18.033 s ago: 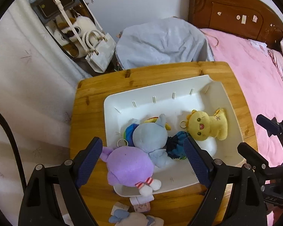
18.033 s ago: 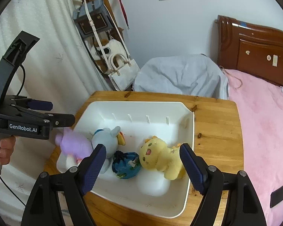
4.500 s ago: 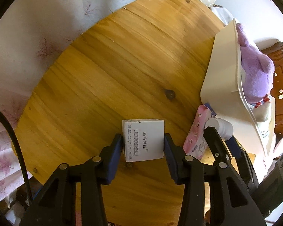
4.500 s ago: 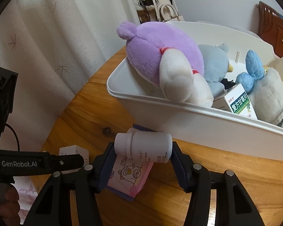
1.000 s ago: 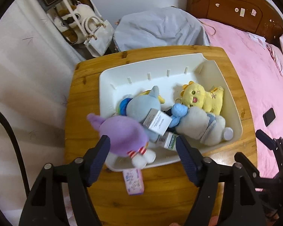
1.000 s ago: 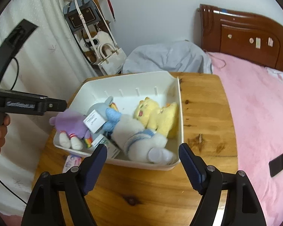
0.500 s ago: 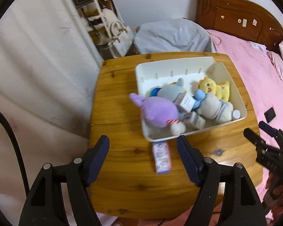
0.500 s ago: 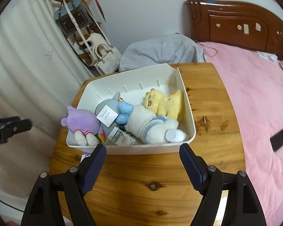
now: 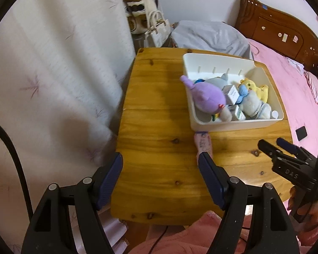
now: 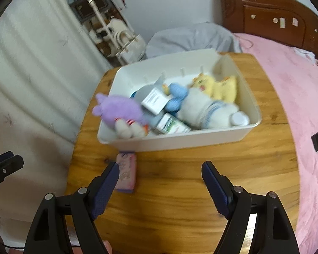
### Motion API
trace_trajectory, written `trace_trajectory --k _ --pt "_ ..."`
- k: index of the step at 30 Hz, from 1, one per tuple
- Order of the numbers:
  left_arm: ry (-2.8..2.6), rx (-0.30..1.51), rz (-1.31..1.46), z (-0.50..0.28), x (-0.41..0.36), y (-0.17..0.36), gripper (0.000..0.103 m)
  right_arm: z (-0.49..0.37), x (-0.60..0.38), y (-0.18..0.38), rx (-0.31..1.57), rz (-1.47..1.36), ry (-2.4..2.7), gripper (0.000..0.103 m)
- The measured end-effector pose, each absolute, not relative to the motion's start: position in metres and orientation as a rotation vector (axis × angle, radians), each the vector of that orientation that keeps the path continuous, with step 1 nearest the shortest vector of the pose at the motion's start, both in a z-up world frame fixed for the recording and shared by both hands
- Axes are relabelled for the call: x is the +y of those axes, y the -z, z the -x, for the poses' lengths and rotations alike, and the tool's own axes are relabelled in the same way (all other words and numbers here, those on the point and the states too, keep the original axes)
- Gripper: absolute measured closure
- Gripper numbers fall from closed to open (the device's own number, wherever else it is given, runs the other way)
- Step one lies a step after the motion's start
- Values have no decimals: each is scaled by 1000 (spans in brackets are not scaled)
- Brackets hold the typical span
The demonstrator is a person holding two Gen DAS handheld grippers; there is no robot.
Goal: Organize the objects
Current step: 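Move the right tool down to the pink wet-wipes pack on the table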
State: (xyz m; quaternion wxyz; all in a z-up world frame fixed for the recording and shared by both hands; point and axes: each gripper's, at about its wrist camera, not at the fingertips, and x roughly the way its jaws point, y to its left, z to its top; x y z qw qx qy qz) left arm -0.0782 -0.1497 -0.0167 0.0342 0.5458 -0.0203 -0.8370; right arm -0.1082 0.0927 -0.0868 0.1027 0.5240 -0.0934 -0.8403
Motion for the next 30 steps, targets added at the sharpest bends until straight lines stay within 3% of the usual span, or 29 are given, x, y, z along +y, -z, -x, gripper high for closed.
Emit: trace_trajectory --k 19,30 --pt "2532 1 -1666 61 -235 23 26 121 35 165 -645 -1942 2213 22" --pt "2486 -87 -1740 62 -268 38 26 126 11 193 -698 -2018 2248 22"
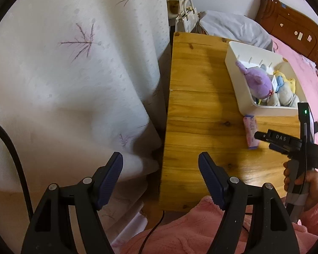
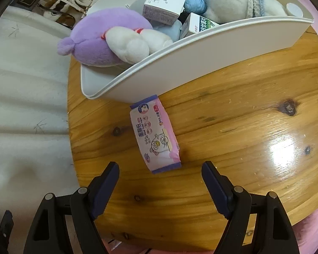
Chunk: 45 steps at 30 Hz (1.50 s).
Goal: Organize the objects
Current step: 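Move the right tool down to the pink wet-wipes pack on the table, then close the right tool on the pink wet-wipes pack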
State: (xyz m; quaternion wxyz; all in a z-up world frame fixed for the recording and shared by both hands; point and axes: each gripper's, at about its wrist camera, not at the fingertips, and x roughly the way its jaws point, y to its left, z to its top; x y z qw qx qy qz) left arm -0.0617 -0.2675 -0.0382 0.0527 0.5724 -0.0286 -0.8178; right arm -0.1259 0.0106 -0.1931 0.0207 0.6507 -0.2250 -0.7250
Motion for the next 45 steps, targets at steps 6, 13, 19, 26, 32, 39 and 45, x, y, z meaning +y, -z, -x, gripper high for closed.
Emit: trace_trajectory --k 6,13,19,26,32,39,45 --pt "2472 -130 -1771 67 -280 44 26 133 -2 196 -615 -2010 2338 22" --pt "2477 -154 -1782 68 -287 46 26 141 -9 206 -467 -2046 2378 22" --pt "2462 -155 -1811 70 -288 50 26 141 -13 211 -434 -2072 2357 22" --pt "2453 -131 -1822 71 -291 52 26 140 -20 220 -378 -2104 2314 39" --pt "2448 -131 -1829 72 -291 54 26 141 -19 221 -366 -2108 2311 51" --pt "2445 -135 -1834 72 -289 56 26 141 -19 225 -359 -2105 2283 57" --pt "2447 -154 -1842 73 -282 56 26 137 -12 224 -374 -2105 2261 59"
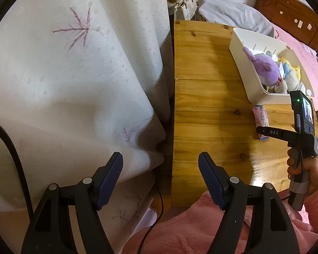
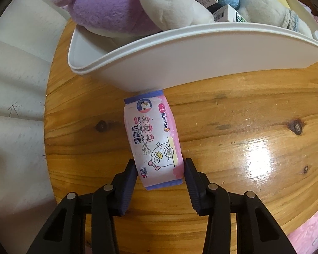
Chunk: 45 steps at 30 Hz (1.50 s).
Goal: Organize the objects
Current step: 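Close the right tool on the pink wet-wipes pack, then lift and carry the wet-wipes pack over the tray with the right tool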
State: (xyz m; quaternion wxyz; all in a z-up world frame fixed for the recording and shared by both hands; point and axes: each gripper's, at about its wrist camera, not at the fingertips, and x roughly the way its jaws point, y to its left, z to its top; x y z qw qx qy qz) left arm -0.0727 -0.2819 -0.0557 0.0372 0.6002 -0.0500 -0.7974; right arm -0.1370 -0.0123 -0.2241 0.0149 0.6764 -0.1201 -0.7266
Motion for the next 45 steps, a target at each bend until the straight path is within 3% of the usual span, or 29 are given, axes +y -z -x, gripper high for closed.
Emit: trace_trajectory --k 28,45 --pt "2750 -127 -1859 86 -200 28 26 91 121 149 -442 -2162 2447 60" --pt "2756 29 -1837 95 -162 26 26 138 143 86 -158 -1995 2594 60"
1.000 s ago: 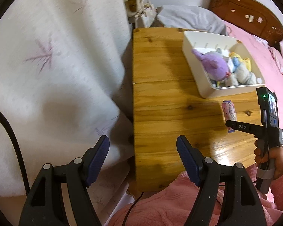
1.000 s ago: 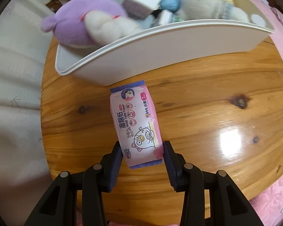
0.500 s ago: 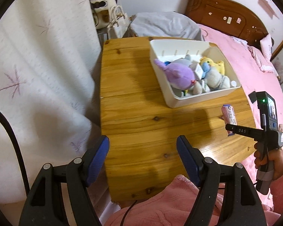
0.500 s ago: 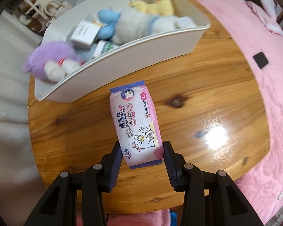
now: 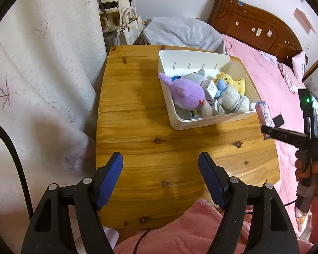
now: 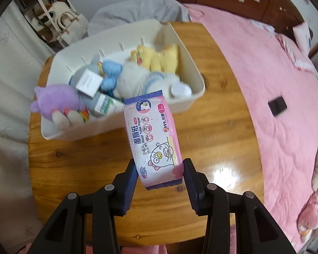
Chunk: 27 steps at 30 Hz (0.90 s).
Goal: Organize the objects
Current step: 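Lift and carry the wet-wipes pack over the tray with the right tool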
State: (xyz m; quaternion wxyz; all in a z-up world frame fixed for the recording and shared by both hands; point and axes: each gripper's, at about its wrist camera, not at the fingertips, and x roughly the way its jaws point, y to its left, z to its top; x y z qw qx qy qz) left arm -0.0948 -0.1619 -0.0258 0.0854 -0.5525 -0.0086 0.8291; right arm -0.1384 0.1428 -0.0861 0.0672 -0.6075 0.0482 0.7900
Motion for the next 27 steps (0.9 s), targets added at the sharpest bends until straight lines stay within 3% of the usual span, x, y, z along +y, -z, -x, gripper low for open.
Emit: trace_trajectory --k 27 --pt "-2653 -273 1898 61 -153 45 26 228 94 102 -148 1772 -2821 59"
